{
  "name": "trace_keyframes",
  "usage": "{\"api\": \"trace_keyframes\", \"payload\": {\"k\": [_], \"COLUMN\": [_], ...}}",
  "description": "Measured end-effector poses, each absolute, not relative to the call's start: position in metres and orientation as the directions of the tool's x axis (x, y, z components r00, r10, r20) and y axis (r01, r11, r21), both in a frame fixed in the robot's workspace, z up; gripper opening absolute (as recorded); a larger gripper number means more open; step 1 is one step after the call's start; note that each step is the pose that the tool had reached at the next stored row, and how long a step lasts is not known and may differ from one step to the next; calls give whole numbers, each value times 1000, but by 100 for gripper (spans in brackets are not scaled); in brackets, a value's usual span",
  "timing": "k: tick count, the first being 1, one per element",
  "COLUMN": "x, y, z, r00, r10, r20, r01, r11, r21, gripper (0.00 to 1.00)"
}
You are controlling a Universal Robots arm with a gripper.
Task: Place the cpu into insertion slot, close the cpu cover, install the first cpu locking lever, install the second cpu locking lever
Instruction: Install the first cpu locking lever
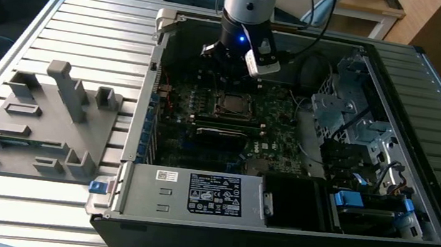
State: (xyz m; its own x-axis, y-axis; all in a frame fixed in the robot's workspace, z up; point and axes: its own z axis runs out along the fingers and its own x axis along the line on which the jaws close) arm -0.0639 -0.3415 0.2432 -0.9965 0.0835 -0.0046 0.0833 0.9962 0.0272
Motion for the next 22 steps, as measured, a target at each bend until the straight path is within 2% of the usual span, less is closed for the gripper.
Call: {"api": "trace_keyframes", "payload": {"k": [22], "x": [-68], "y": [-342], "z": [243], "r00": [-997], "r10": [83], "r20": [-5], "r01": [83], "r11": [996], "r21": [27], "gripper": [10]}}
